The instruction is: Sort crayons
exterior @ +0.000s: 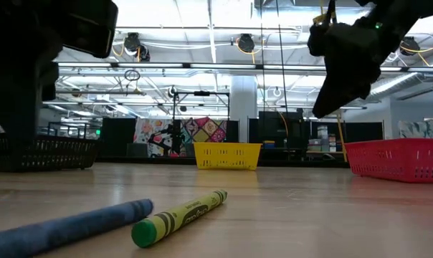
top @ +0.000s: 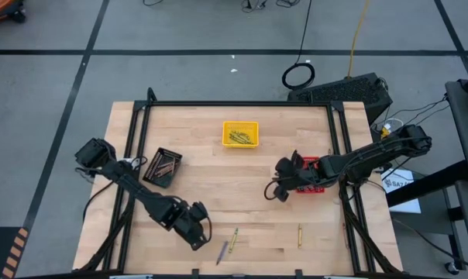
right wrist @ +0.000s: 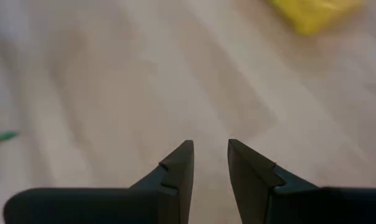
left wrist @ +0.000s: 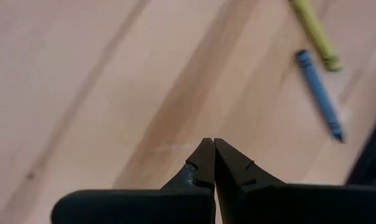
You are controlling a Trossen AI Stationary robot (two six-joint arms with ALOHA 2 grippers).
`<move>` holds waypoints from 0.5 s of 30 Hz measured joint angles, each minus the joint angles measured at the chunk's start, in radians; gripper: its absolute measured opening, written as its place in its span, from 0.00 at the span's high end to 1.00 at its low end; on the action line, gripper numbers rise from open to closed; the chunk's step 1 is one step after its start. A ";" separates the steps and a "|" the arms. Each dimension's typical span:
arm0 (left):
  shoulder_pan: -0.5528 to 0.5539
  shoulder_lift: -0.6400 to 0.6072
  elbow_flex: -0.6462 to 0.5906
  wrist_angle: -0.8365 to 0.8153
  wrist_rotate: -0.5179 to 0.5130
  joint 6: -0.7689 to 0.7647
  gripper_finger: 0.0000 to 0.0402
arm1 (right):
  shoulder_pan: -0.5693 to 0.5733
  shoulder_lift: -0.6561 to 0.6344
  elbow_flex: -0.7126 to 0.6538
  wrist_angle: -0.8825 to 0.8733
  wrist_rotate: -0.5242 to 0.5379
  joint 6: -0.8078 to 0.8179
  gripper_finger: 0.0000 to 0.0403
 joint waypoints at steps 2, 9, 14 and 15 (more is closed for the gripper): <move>0.003 0.000 0.000 -0.024 -0.001 0.000 1.00 | 0.000 0.000 0.000 0.058 -0.072 -0.068 0.79; 0.000 0.000 0.000 -0.087 0.004 -0.002 1.00 | 0.020 0.000 0.000 0.143 -0.261 -0.103 0.79; -0.001 0.000 0.000 -0.118 0.019 0.038 1.00 | 0.083 0.000 0.000 0.021 -0.313 0.083 0.79; -0.001 0.000 0.000 -0.123 0.017 0.055 1.00 | 0.098 0.000 0.000 -0.001 -0.327 0.119 0.79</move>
